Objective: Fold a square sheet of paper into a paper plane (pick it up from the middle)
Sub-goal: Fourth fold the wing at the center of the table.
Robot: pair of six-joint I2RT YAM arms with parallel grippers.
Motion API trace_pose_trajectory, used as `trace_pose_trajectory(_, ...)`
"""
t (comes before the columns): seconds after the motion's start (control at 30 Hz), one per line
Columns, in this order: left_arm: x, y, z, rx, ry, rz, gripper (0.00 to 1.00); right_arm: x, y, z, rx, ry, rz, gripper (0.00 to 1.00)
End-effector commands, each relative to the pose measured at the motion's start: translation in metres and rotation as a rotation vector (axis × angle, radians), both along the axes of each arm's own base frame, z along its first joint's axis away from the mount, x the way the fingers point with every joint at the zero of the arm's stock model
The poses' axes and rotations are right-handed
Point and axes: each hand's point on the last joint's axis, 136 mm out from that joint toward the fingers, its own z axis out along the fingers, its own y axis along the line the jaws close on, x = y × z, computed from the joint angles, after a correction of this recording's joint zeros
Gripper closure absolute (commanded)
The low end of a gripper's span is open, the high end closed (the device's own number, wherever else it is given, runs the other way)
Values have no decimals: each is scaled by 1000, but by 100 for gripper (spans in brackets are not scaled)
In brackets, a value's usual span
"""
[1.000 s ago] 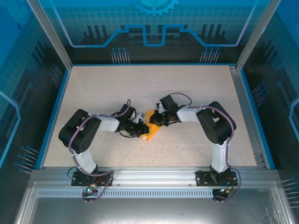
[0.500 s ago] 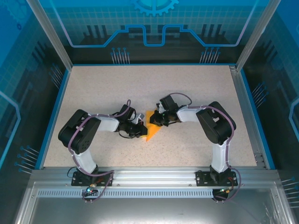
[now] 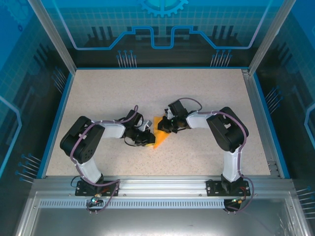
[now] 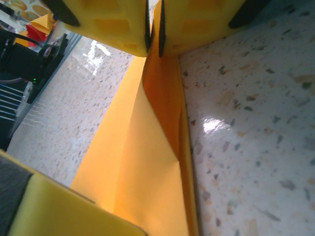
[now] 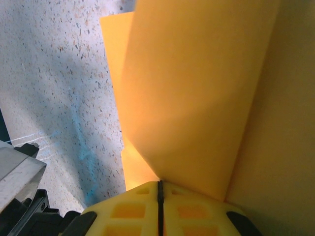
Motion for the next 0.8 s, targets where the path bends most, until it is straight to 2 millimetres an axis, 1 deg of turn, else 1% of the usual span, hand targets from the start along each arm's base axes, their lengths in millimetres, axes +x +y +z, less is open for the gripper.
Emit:
trace_pose_trajectory(0.0,-16,6,-13,72,72,-25,91,-12,-20,-34,-110,82,-21,91)
trace_pose_trajectory(0.07,-17,7,-16,93,75,-30,95,-11,-20,-34,-109,81,-23,91)
trace_pose_trajectory(0.13,-21,7,-17,107,81,-46,97,-12,-20,-35,-112,84,-23,91)
trace_pose_trajectory(0.23,-24,9,-18,120,79,-56,95,-13,-21,-35,-114,85,-22,91)
trace_pose_trajectory(0.3,-24,11,-17,132,74,-57,88,-13,-21,-37,-119,90,-23,91)
trace_pose_trajectory(0.43,-24,11,-11,130,59,-58,84,-14,-22,-37,-121,91,-22,91)
trace_pose_trajectory(0.67,-26,9,-12,134,73,-78,83,-13,-21,-36,-121,89,-21,91)
trace_pose_trajectory(0.77,-28,13,-15,162,75,-79,87,-13,-22,-36,-123,88,-22,91)
